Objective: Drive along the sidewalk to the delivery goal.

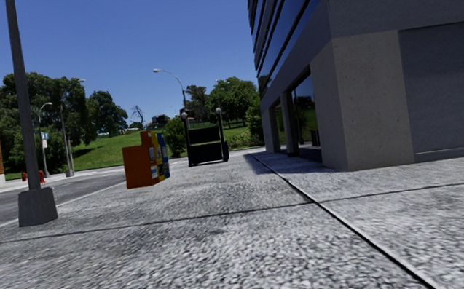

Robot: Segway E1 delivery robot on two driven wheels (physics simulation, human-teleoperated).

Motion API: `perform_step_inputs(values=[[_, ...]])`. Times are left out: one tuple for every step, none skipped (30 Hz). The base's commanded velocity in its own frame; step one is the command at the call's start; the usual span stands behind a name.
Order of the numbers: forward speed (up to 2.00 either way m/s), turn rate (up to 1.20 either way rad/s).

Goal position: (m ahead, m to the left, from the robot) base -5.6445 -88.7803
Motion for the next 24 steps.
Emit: perform_step_inputs(values=[[2.0,0.0],[2.0,0.0],[2.0,0.0],[2.0,0.0],[2.0,0.0],[2.0,0.0],[2.0,0.0],[2.0,0.0],[2.0,0.0],[2.0,0.0],[2.0,0.0],[2.0,0.0],[2.0,0.0],[2.0,0.0],[2.0,0.0],[2.0,0.0],[2.0,0.0],[2.0,0.0],[2.0,0.0],[2.0,0.0],[2.0,0.0],[2.0,0.0],[2.0,0.0],[2.0,0.0]])
